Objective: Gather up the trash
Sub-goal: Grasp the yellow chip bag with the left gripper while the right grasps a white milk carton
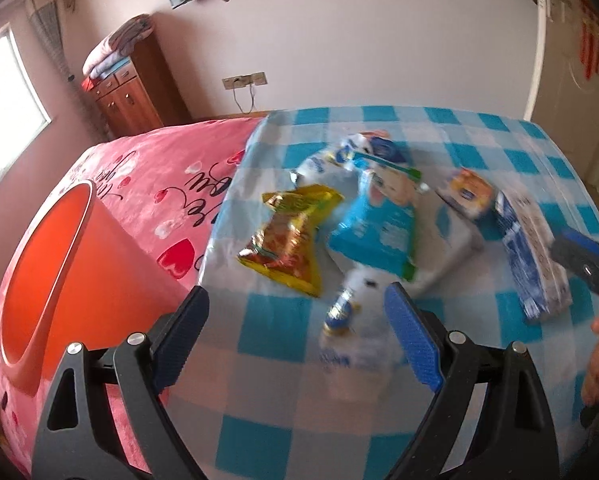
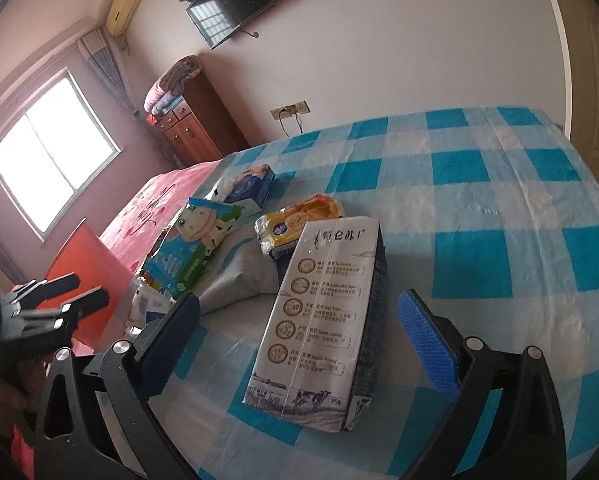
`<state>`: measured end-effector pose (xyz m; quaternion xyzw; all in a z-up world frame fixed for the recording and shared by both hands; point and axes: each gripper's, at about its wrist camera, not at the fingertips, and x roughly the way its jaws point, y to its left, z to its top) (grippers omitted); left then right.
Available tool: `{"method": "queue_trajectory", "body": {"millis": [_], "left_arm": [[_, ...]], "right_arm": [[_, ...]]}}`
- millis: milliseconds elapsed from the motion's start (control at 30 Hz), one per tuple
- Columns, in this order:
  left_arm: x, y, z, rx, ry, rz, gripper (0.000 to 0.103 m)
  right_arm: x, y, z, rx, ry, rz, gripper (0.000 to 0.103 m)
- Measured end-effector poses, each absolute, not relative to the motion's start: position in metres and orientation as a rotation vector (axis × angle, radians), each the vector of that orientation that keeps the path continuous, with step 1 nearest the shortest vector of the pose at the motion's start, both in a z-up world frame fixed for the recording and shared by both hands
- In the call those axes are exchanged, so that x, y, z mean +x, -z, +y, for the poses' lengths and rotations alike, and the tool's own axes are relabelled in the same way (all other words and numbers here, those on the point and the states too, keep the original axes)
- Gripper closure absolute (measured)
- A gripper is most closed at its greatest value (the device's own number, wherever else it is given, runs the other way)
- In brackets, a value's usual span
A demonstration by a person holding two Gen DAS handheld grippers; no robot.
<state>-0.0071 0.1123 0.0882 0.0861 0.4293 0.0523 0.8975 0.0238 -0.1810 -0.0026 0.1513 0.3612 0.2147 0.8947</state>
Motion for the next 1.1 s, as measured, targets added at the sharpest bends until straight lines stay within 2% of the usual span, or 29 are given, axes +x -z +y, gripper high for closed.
{"method": "queue_trajectory", "body": {"millis": [100, 267, 500, 633, 833, 933, 1000, 1100], "left_arm": [[0.01, -0.088, 0.122, 0.163, -0.126, 0.88, 0.014], [0.038, -0.081, 0.135, 0.161, -0.14, 0.873, 0.022], [0.065, -0.059, 0.145, 0.186, -0.115, 0.92, 0.023], [0.075, -0.049, 0.149, 0.165, -0.087, 0.951, 0.03], [0.083, -0.037, 0.153, 0.092, -0.037, 0.981, 0.037], [0.083, -0.032, 0.152, 0.097, -0.027, 0.988, 0.037], [0.083, -0.029, 0.154, 0.088, -0.026, 0.99, 0.037], [0.083, -0.028, 0.155, 0.073, -0.021, 0.984, 0.04]], "right_arm": [[0.029, 0.008, -0.181, 0.336, -0.462, 0.767, 0.005], [0.035, 0.016, -0.179, 0.349, -0.47, 0.794, 0.005], [0.035, 0.018, -0.181, 0.355, -0.45, 0.793, 0.005], [0.035, 0.019, -0.179, 0.337, -0.441, 0.789, 0.005], [0.035, 0.019, -0.173, 0.295, -0.435, 0.787, 0.006], [0.036, 0.02, -0.174, 0.304, -0.436, 0.788, 0.009], [0.039, 0.023, -0.176, 0.318, -0.434, 0.799, 0.016], [0.041, 0.023, -0.177, 0.329, -0.434, 0.803, 0.017]]}}
